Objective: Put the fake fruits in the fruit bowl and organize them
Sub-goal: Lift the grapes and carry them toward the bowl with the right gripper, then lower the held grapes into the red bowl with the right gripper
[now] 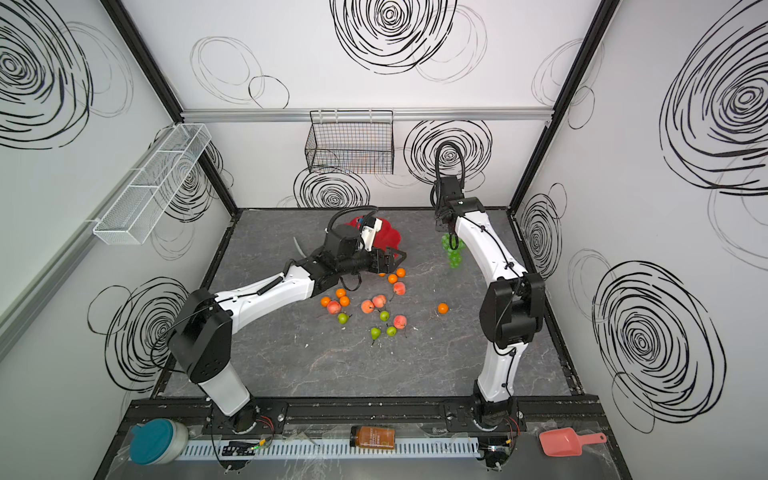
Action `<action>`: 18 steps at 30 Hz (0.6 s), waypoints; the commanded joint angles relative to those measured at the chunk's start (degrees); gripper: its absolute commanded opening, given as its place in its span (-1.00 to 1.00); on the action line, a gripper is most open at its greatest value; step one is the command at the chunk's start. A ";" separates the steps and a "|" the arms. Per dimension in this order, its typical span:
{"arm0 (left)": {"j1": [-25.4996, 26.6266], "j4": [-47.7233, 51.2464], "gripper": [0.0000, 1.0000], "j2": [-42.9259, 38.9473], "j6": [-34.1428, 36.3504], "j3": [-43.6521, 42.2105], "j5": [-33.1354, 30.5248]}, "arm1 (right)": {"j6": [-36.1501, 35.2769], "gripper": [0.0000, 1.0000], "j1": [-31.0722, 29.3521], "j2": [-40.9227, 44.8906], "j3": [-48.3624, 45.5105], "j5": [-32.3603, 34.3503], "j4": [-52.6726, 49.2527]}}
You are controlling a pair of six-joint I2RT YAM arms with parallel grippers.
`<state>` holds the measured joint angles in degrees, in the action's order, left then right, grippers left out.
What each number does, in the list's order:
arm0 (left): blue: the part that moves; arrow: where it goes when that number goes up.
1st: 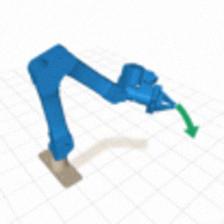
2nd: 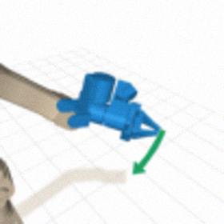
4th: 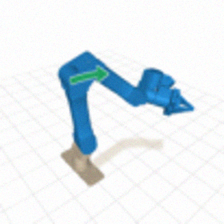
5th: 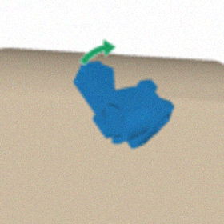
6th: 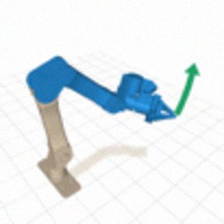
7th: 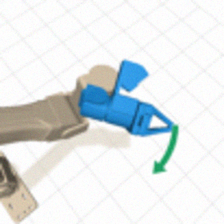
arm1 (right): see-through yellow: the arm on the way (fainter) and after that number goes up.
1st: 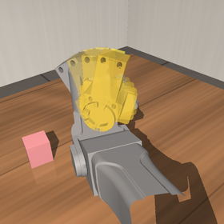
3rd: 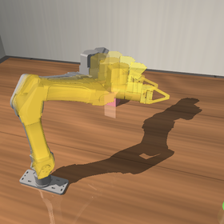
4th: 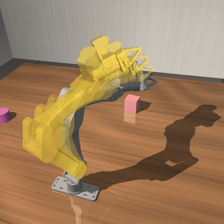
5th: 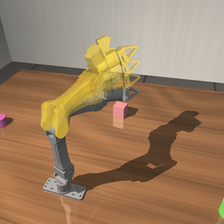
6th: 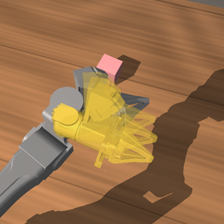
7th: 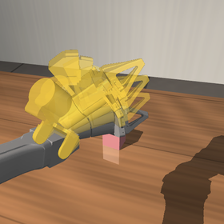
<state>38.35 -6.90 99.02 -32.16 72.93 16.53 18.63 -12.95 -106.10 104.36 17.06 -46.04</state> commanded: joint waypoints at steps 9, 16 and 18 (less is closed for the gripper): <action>-8.90 1.11 0.92 -5.50 -1.00 -0.55 0.34 | 0.23 -1.00 -10.20 4.89 8.53 -4.84 5.54; -18.46 2.44 0.92 -9.52 -0.02 -4.69 0.92 | 1.70 -1.00 -16.19 -0.99 12.75 -7.98 8.77; -20.67 1.72 0.92 -10.19 0.89 -6.35 1.19 | 1.64 -1.00 -18.00 -3.71 14.37 -7.92 9.59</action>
<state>19.53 -4.34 90.35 -32.34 68.77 16.67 19.31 -29.17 -105.86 116.75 9.91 -39.00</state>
